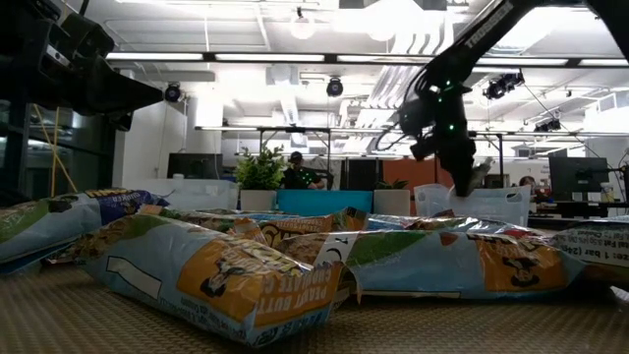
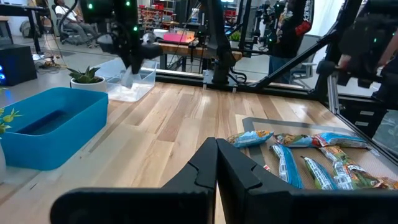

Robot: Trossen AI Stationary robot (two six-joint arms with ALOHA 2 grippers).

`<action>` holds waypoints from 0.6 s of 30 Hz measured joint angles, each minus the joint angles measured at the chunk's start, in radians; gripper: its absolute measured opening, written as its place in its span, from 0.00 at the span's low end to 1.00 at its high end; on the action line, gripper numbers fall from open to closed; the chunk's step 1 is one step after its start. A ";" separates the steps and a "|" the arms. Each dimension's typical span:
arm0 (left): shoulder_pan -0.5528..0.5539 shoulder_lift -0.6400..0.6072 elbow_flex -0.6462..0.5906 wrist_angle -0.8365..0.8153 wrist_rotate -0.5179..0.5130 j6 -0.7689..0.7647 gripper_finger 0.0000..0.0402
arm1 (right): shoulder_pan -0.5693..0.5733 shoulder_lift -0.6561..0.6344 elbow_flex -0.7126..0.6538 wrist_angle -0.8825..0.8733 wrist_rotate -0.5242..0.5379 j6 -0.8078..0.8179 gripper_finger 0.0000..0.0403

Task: Pick and place Granola Bars by type
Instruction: Put the yellow granola bar into the right transparent bin

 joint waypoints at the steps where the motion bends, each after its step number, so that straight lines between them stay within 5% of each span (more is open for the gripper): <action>1: 0.000 0.000 0.000 0.000 0.000 0.000 0.00 | 0.003 0.010 0.000 0.002 0.009 0.008 0.13; 18: 0.000 0.000 0.000 0.000 0.000 0.000 0.00 | 0.000 0.052 0.000 0.030 0.066 0.064 0.16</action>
